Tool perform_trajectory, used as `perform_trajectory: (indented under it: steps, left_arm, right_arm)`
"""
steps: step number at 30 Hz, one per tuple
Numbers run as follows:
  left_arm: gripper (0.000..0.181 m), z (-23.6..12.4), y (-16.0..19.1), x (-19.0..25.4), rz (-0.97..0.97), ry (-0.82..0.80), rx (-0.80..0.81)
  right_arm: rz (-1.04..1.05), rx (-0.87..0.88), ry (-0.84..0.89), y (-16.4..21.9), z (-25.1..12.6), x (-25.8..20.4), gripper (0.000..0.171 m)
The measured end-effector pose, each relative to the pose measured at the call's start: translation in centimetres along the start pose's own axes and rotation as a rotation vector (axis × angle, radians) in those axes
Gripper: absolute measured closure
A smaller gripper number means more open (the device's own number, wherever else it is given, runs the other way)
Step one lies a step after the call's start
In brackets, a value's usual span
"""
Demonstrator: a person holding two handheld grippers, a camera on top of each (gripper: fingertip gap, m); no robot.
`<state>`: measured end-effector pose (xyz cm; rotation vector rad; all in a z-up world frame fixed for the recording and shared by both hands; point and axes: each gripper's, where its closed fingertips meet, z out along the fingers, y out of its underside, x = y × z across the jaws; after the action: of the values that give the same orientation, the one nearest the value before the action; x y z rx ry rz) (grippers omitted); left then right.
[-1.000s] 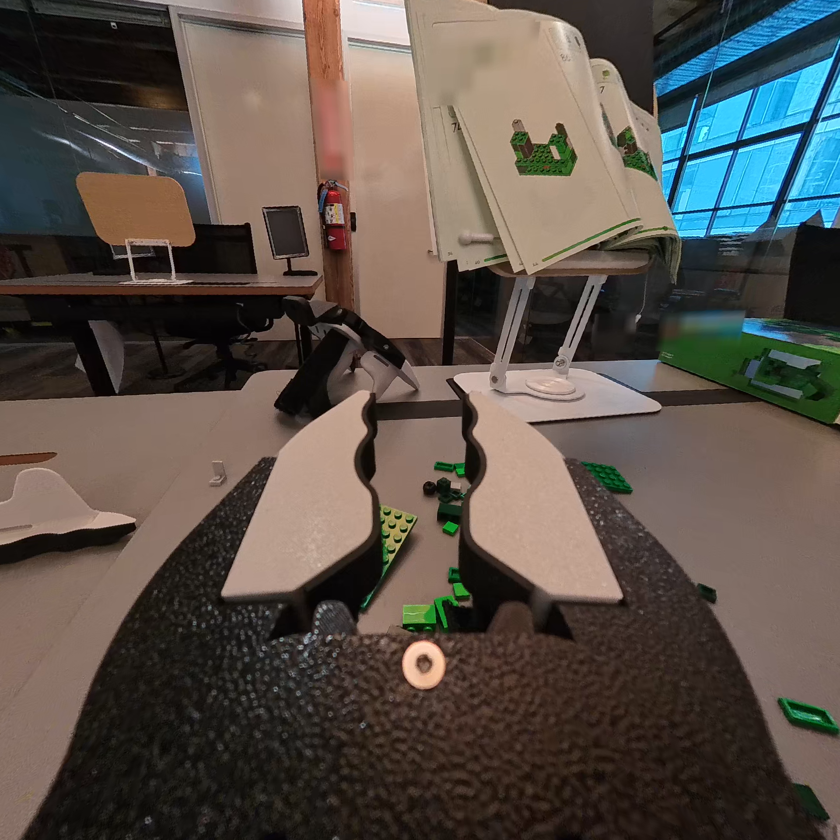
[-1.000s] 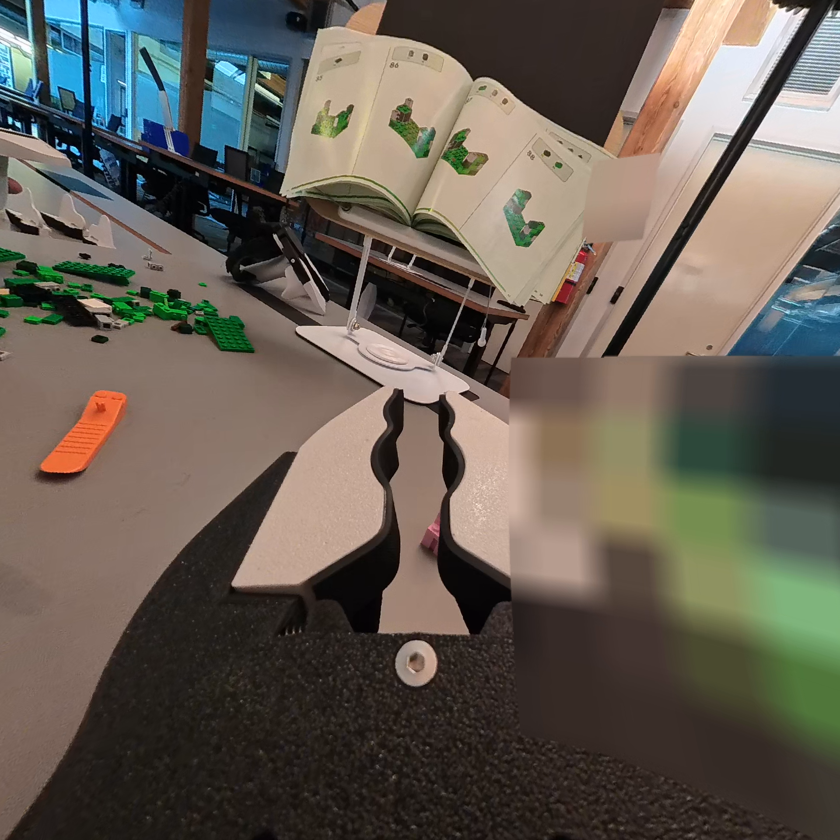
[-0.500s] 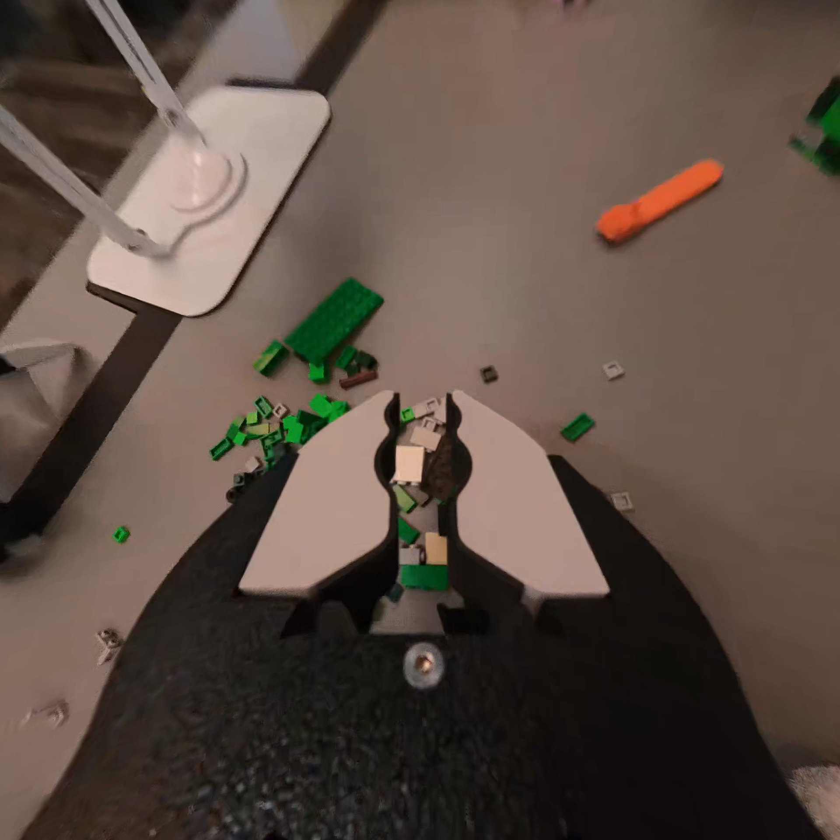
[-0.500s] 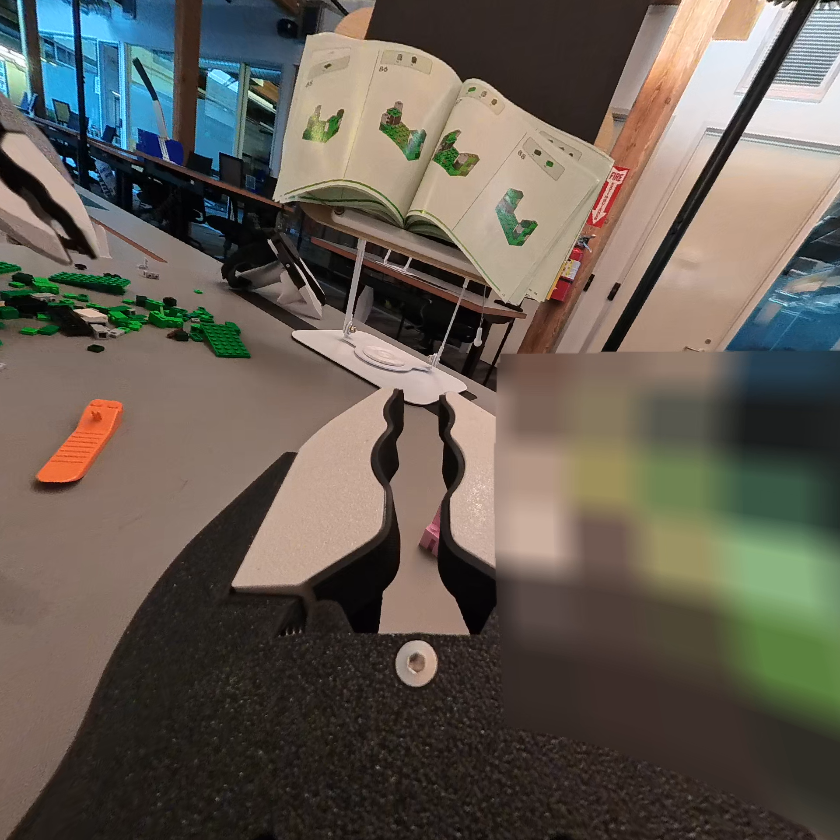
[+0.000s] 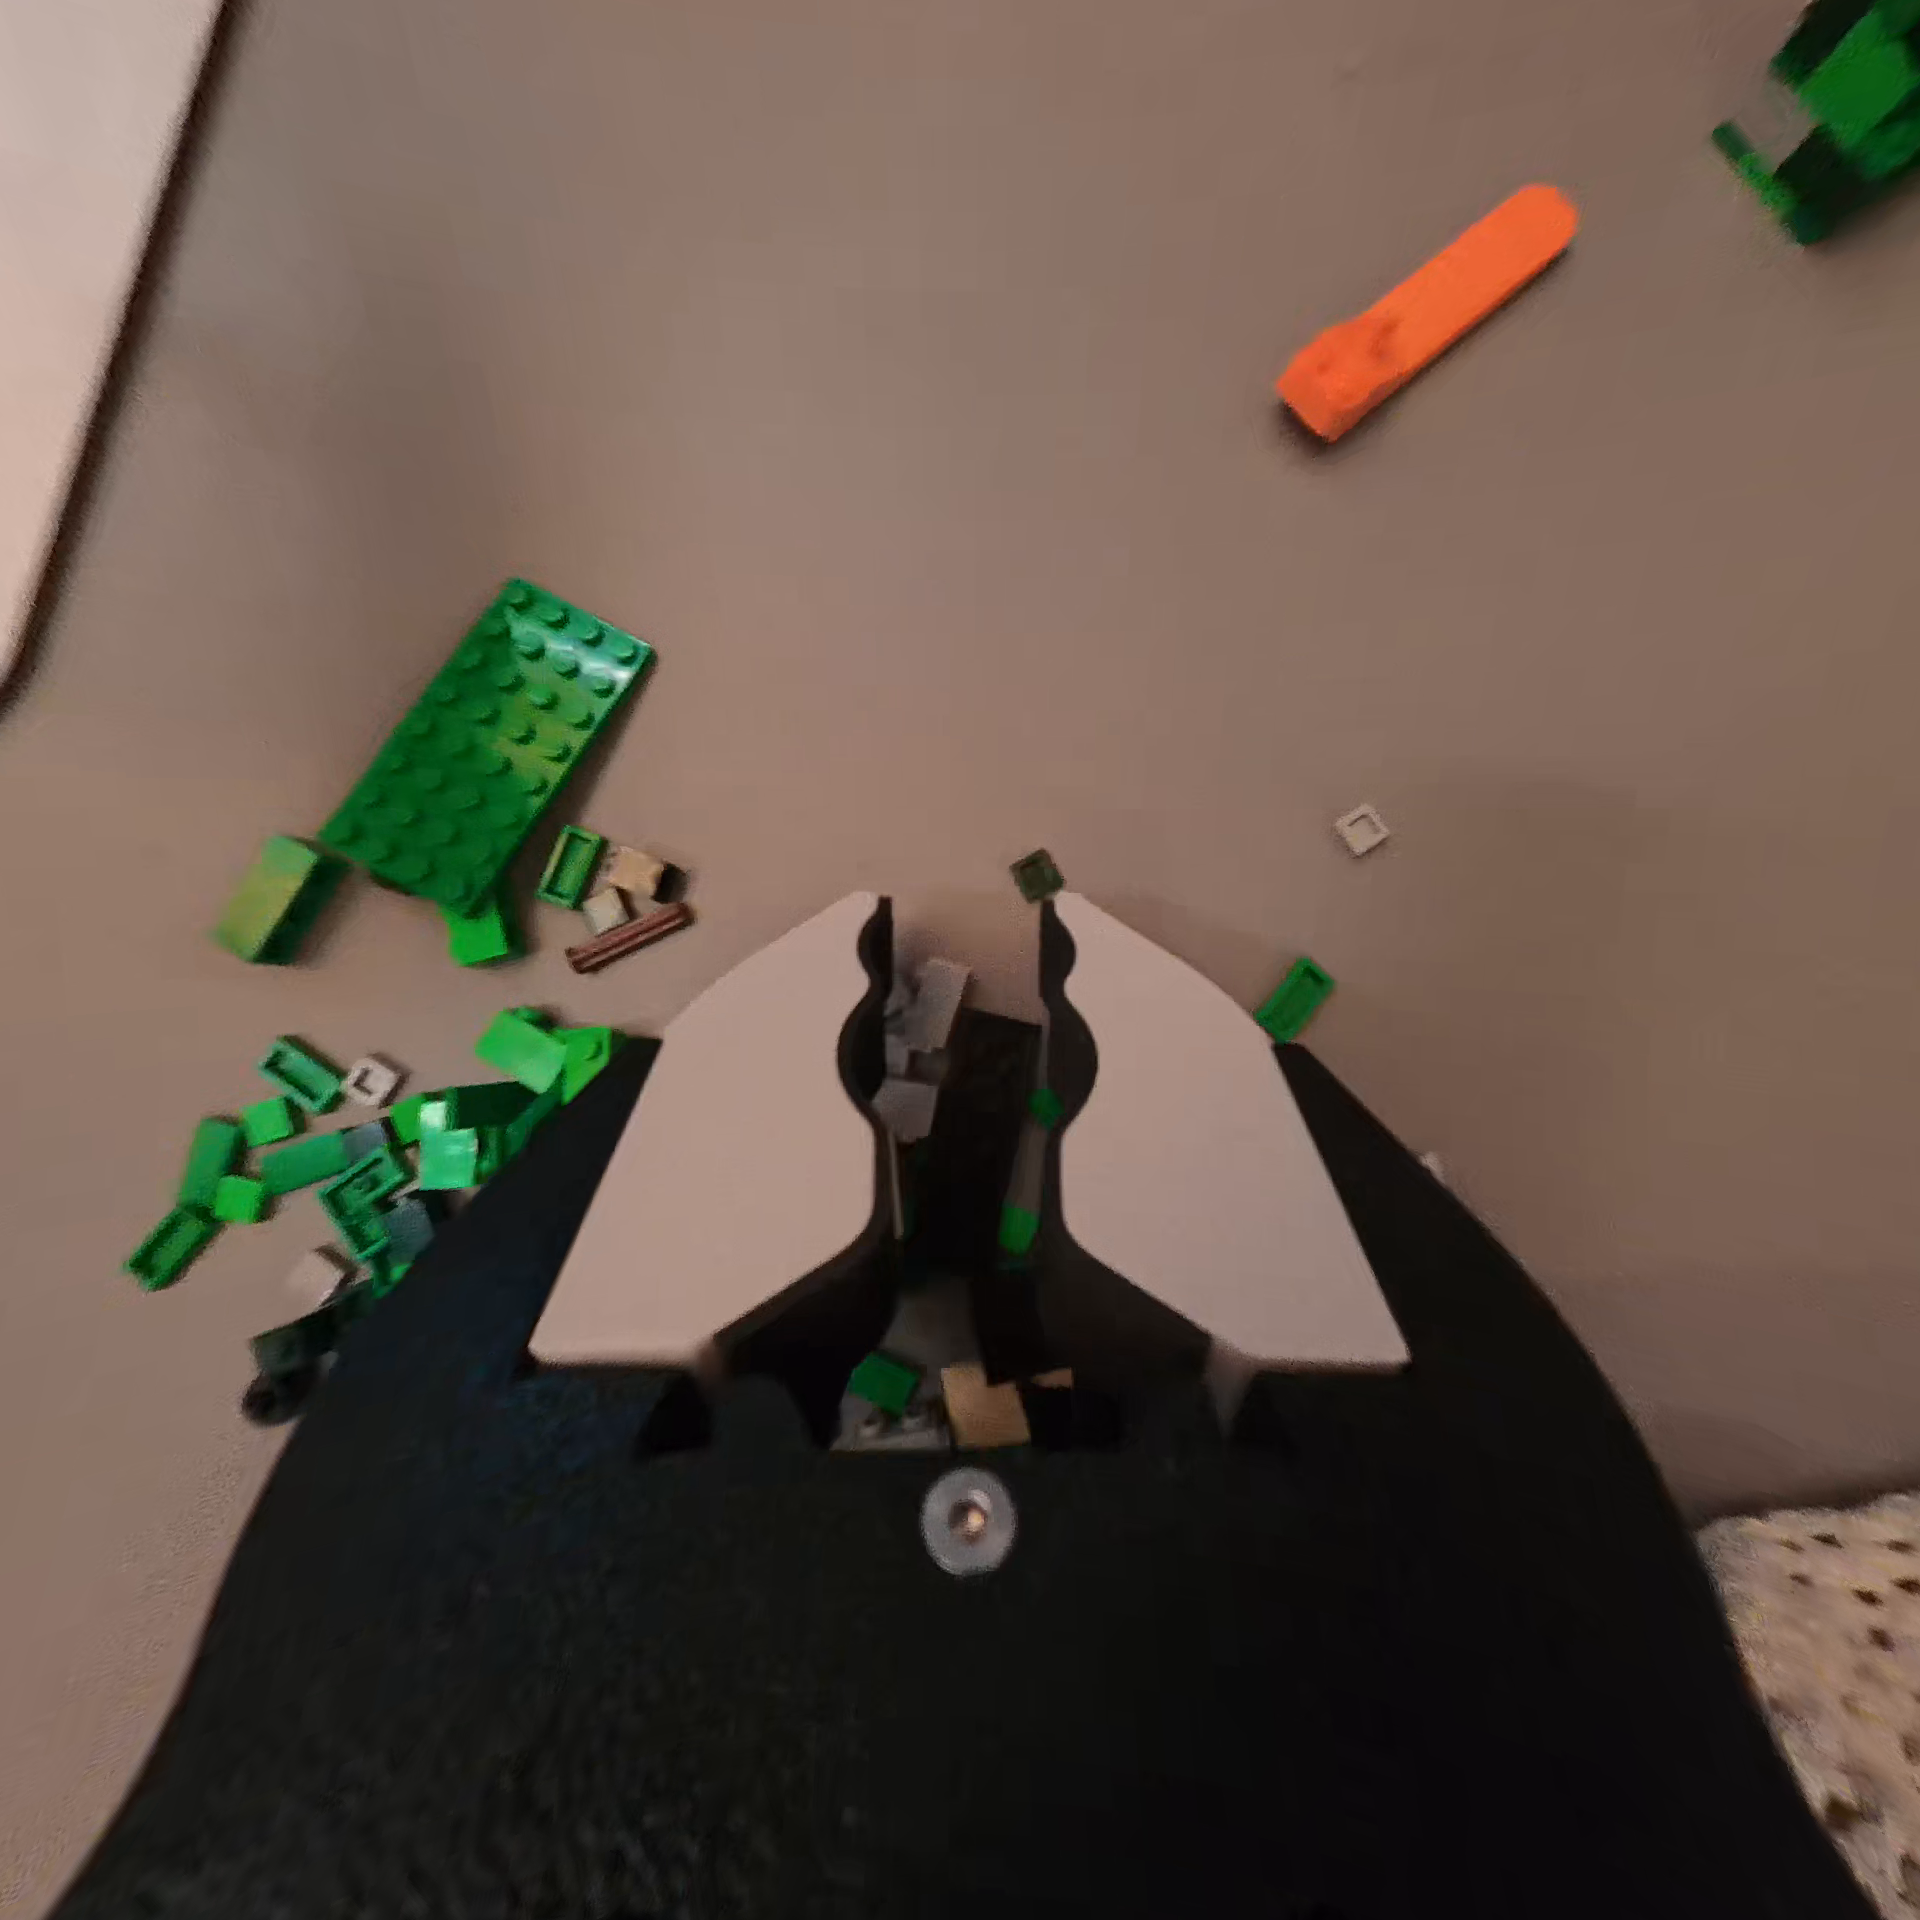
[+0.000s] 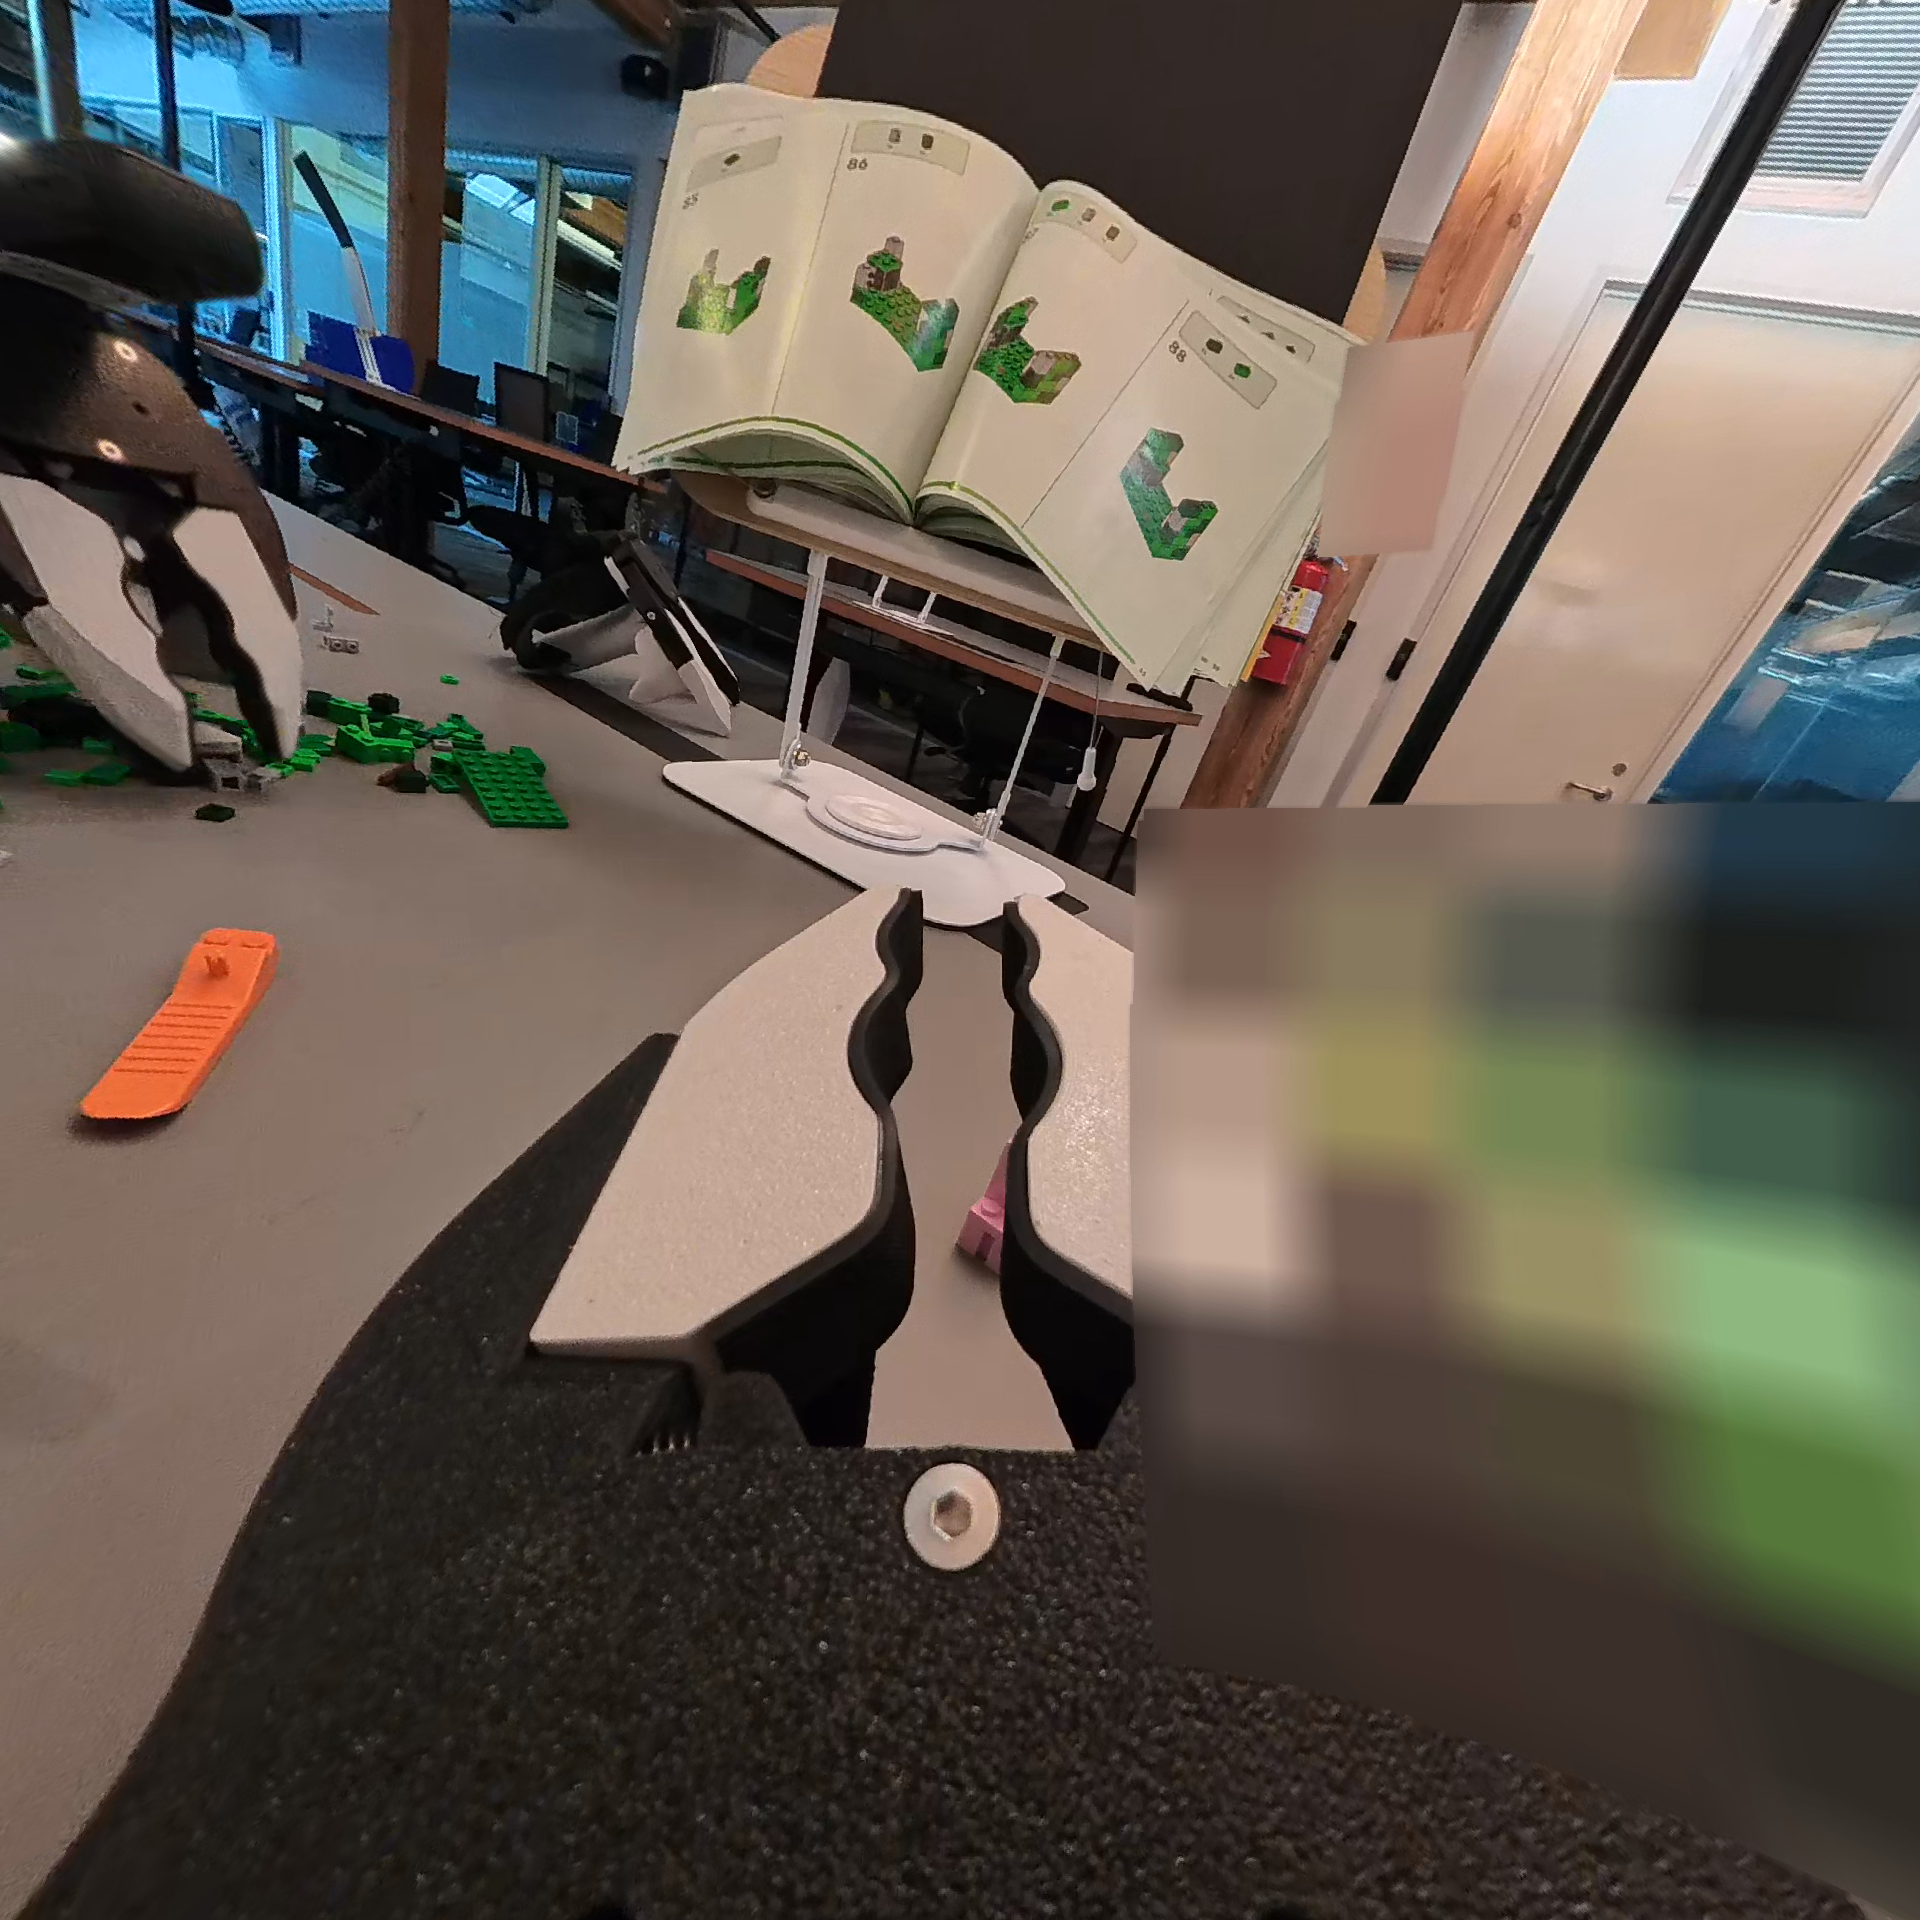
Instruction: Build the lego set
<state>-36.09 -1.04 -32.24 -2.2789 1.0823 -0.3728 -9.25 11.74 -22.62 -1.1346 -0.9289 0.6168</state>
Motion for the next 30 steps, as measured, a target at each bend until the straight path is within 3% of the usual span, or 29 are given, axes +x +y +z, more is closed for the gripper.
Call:
perform_trajectory:
  steps: [11, 13, 16, 18, 22, 24, 30]
  left_arm:
    - [0.162, 0.3, 1.6, -0.1, -0.013, -0.032, -0.131]
    - [0.171, 0.4, 1.4, 0.4, 0.003, -0.017, -0.142]
    - [0.172, 0.5, -0.1, 0.6, 0.146, -0.070, -0.073]
    - [0.172, 0.0, -3.2, 0.6, 0.365, -0.220, 0.039]
    - [0.172, -2.9, -12.4, 5.0, 0.907, -0.578, 0.335]
    - [0.172, -3.4, -15.2, 8.7, 1.093, -0.650, 0.425]
    - [0.172, -5.1, -18.6, 16.0, 1.283, -0.672, 0.706]
  right_arm:
    - [-0.001, -0.002, 0.001, 0.0, 0.0, 0.0, 0.157]
    - [-0.003, -0.004, 0.006, 0.0, 0.1, 0.1, 0.158]
    - [-0.007, -0.013, 0.014, 0.1, 0.2, 0.2, 0.160]
    - [0.037, -0.061, -0.032, -0.2, 0.7, -0.7, 0.165]
    - [0.365, -0.147, -0.448, -4.1, 1.7, -8.1, 0.164]
    - [0.528, -0.165, -0.680, -6.8, 1.6, -11.7, 0.159]
    - [0.888, -0.249, -1.177, -11.3, 0.2, -16.5, 0.149]
